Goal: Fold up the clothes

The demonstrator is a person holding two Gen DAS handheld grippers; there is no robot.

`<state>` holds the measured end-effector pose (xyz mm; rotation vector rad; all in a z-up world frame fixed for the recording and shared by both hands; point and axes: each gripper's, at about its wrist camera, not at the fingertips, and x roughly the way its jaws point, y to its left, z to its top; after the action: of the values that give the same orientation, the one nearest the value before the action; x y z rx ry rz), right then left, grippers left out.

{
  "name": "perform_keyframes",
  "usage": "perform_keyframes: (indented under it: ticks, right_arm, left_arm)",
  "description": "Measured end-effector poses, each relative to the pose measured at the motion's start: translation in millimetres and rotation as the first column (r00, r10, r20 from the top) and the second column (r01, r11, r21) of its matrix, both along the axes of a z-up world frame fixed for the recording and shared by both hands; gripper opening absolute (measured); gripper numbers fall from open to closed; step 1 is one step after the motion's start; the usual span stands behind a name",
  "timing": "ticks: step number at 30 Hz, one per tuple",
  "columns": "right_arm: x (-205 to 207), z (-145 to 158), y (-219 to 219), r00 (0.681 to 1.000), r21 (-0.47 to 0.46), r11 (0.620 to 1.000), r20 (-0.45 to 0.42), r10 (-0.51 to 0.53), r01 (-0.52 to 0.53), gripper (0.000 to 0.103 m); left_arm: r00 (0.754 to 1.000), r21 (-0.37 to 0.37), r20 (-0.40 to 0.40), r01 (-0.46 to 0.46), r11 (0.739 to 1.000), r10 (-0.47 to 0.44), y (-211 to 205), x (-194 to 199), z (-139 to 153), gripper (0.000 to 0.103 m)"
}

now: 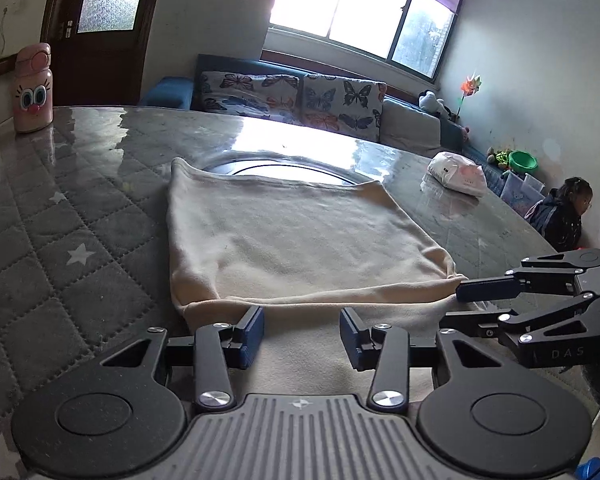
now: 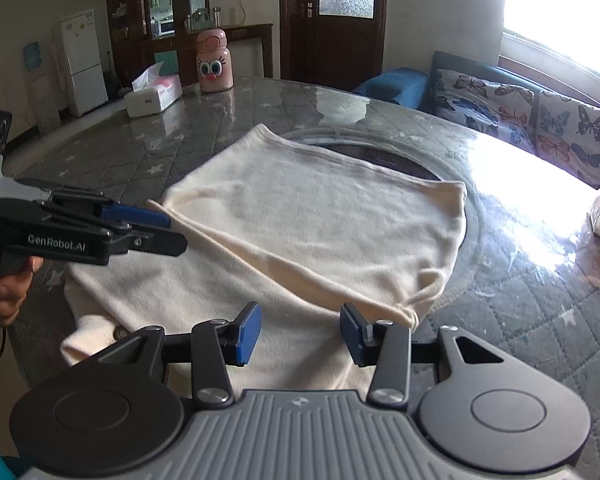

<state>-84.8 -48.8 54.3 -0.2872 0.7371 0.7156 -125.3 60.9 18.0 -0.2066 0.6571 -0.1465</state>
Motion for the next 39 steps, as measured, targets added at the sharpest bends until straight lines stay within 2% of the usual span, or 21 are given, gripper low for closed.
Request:
perform_keyframes:
  ticks: [9, 13, 17, 22, 29, 35, 39]
  right_arm:
    - [6.4, -9.7, 17.5, 0.999, -0.028, 0.999, 0.006, 0.038, -0.038, 0.045]
    - [-6.7, 2.3, 11.5, 0.998, -0.028, 0.998, 0.029, 0.064, -0.063, 0.045]
    - [-19.8, 2.6, 1.9, 0.996, -0.047, 0.996, 0.030, 0.080, -0.078, 0.045]
    - [-26.5, -7.1, -11.4, 0.998, -0.056, 0.997, 0.016, 0.057, -0.056, 0.045]
    - [-39.8, 9.5, -21.5, 0.997, -0.013, 0.998, 0.035, 0.062, -0.062, 0.045]
    - [-47.3, -0.5, -26.3, 0.996, -0.019, 0.997, -0.022, 0.081, -0.081, 0.044]
    - [-49.5, 2.3, -29.7, 0.997, -0.010, 0.997, -0.017, 0.070, -0.070, 0.044]
  left_arm:
    - [1.000, 0.003, 0.001, 0.000, 1.000, 0.000, 0.5, -2.8, 2.1, 0.047]
    - [1.000, 0.023, 0.018, 0.009, 1.000, -0.010, -5.3, -9.2, 8.3, 0.057]
    - [0.997, 0.073, 0.047, 0.049, 0.996, -0.053, -17.4, -24.1, 14.5, 0.061]
    - [0.999, 0.109, 0.004, 0.040, 0.993, -0.040, -19.8, -30.9, 1.9, 0.061]
    - [0.999, 0.114, 0.032, 0.021, 0.993, -0.025, -16.3, -47.2, 11.5, 0.063]
    - [1.000, 0.152, -0.002, 0.019, 0.988, -0.019, -18.2, -52.2, 1.5, 0.064]
    - [0.999, 0.159, 0.001, 0.031, 0.987, -0.032, -14.8, -59.6, 6.5, 0.064]
